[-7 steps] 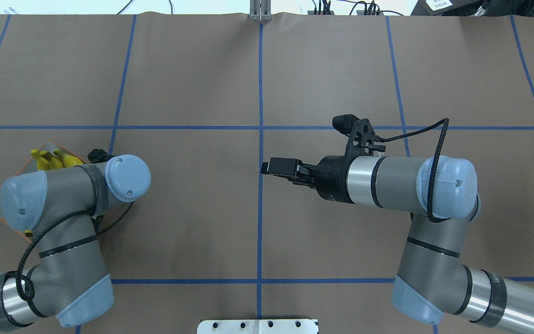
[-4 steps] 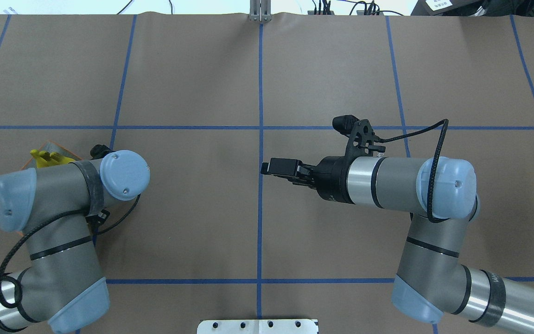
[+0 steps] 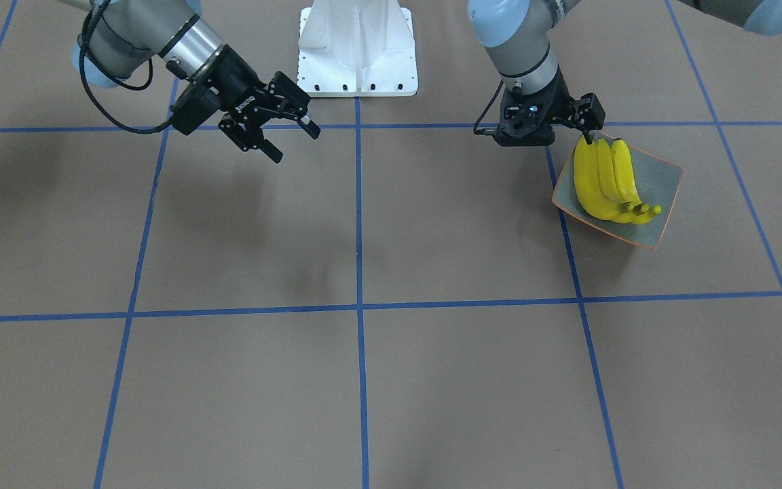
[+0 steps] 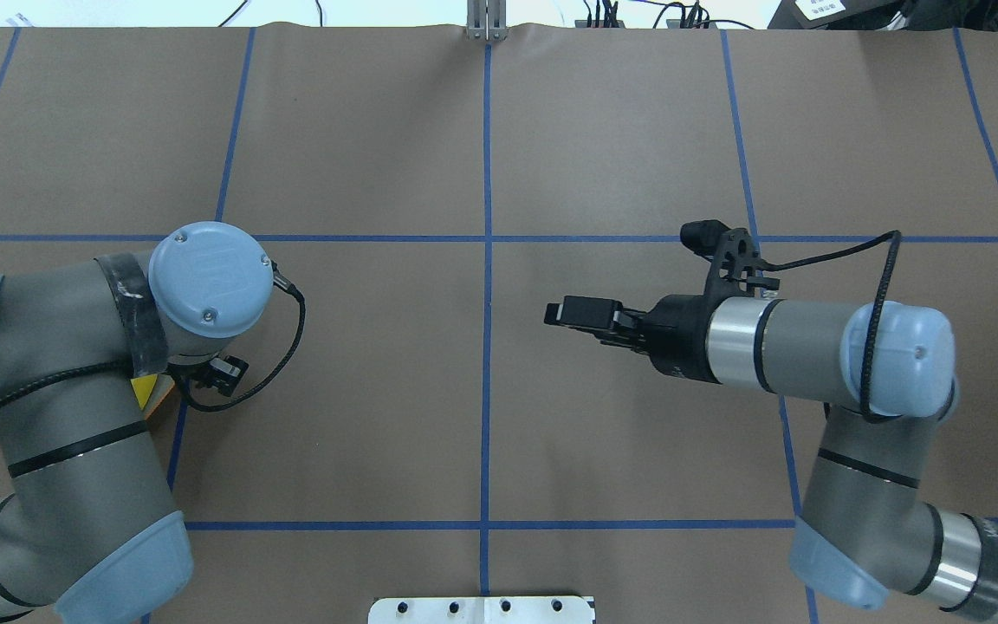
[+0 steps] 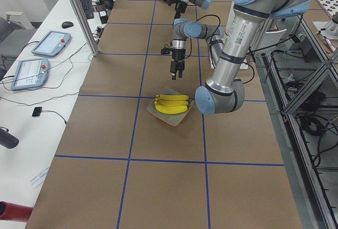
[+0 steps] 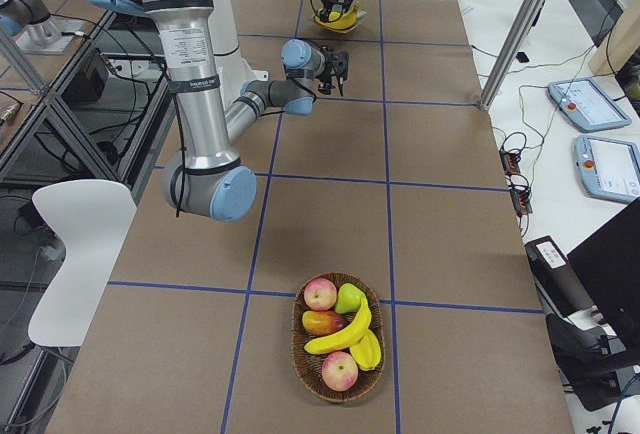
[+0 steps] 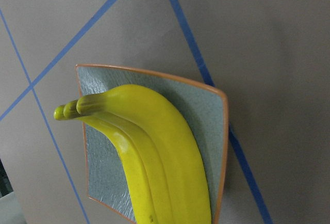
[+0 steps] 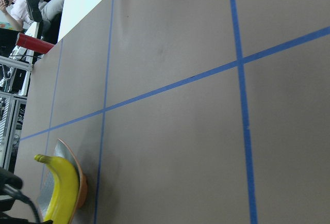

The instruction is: Transfer all bananas from basket to plate

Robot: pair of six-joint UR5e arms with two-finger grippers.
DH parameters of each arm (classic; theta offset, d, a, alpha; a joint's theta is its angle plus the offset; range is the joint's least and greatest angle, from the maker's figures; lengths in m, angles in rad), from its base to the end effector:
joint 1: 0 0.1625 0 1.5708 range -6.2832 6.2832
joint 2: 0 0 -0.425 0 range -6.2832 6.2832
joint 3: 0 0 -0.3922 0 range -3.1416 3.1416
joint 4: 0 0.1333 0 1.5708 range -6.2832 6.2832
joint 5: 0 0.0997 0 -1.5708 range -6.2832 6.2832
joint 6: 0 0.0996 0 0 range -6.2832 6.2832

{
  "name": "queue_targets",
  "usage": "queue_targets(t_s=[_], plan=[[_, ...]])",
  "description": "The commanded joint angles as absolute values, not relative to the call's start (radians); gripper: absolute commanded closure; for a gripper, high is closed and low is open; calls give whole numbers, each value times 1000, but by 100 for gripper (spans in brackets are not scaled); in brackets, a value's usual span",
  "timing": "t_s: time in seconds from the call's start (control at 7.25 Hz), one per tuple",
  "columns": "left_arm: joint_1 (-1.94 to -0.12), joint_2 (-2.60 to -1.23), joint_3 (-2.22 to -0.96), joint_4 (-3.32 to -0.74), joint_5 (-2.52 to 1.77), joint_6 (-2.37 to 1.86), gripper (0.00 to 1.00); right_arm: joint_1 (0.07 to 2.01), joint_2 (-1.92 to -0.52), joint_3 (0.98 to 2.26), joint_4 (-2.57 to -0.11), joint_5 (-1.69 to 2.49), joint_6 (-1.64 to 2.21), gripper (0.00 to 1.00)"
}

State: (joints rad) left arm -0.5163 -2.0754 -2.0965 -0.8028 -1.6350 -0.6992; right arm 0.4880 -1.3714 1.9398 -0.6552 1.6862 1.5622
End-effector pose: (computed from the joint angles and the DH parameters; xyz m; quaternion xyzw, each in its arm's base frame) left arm 0.3977 -0.3717 0.2684 0.0591 0.1208 0.1792 0.9746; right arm -0.4039 -0.3523 0.2772 0.1246 -0.6644 0.1369 0.7241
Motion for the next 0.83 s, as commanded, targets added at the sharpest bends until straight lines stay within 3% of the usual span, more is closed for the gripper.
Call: queue_targets(t_s=[0.0, 0.41, 0.69], plan=[[-520, -2076, -2108, -908, -1670, -770, 0, 572, -1494, 1960, -655, 1684, 1516, 0], [-525, -2069, -2108, -942, -1709, -773, 0, 707, -1688, 1953, -600, 1698, 1263, 0], [-525, -2071, -2105, -954, -1710, -791, 0, 1015, -1746, 1831, -539, 1991, 989, 0]])
